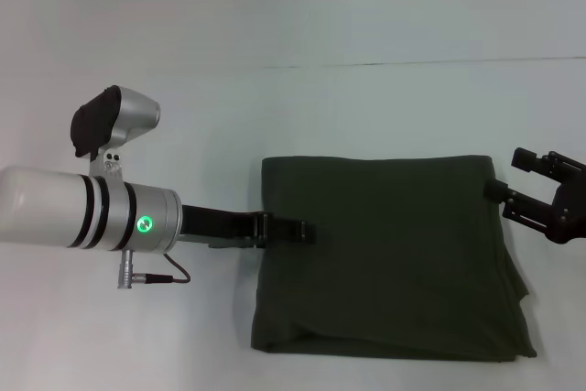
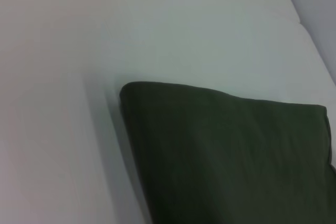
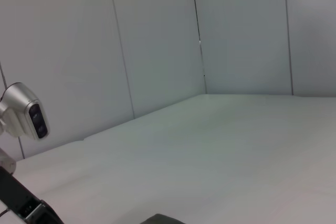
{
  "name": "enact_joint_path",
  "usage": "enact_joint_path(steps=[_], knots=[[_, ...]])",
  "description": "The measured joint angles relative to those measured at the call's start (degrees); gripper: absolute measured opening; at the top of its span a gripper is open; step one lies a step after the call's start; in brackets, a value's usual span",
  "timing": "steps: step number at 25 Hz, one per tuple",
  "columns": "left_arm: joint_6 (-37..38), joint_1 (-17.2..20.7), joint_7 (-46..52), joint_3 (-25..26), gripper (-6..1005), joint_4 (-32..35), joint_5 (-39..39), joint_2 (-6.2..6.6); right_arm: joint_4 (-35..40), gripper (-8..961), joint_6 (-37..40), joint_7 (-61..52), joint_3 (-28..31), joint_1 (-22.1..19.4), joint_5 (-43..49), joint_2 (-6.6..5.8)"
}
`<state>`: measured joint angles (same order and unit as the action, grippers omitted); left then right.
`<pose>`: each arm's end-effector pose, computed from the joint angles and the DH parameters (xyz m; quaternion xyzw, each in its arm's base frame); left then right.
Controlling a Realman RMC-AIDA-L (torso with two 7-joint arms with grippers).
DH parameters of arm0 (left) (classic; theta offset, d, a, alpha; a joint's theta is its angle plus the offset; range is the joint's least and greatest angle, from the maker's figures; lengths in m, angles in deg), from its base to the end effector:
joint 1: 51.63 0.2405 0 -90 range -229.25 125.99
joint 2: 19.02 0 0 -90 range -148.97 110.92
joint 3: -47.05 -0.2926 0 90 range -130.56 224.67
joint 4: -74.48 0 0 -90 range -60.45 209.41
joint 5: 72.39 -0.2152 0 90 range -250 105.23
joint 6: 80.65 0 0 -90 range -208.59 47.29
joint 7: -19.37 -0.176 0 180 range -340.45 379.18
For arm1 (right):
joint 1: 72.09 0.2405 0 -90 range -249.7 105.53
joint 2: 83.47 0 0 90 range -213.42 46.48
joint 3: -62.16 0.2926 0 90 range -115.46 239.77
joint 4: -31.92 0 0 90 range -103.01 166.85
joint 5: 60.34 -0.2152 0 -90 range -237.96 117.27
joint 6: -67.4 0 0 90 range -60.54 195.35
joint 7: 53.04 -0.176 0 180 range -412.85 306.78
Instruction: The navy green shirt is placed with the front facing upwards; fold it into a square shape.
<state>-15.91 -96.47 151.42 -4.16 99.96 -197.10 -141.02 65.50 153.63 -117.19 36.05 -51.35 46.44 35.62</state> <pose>-0.2473 0.4089 -0.1377 -0.8057 -0.5762 -0.1131 0.0775 0.3503 0.3332 -0.0066 -0.8717 0.2361 0.2970 0.3101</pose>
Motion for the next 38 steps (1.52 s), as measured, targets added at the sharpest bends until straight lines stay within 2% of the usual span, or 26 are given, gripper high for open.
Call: enact_joint_path(steps=[3, 12, 18, 23, 28, 38], knots=[[0.0, 0.6, -1.4, 0.0, 827, 1.1, 0.1, -0.49, 0.0, 732, 0.1, -0.1, 0.0, -0.1, 0.0, 0.0], [0.0, 0.4, -1.9, 0.0, 563, 1.4, 0.3, -0.75, 0.0, 732, 0.2, -0.2, 0.0, -0.3, 0.0, 0.0], [-0.1, 0.6, -4.1, 0.4, 404, 2.6, 0.5, -1.71, 0.0, 733, 0.0, -0.3, 0.0, -0.2, -0.2, 0.0], [0.0, 1.5, -5.3, 0.7, 177, 3.8, 1.7, -1.97, 0.0, 733, -0.2, -0.3, 0.0, 0.0, -0.3, 0.05], [0.3, 4.2, -6.1, 1.0, 78, 6.8, 3.5, -1.93, 0.0, 734, -0.3, -0.3, 0.0, 0.2, -0.3, 0.16], [0.2, 10.8, -6.1, 6.5, 108, 13.3, 4.1, -1.58, 0.0, 734, -0.5, -0.4, 0.1, 1.1, -0.3, 0.39]])
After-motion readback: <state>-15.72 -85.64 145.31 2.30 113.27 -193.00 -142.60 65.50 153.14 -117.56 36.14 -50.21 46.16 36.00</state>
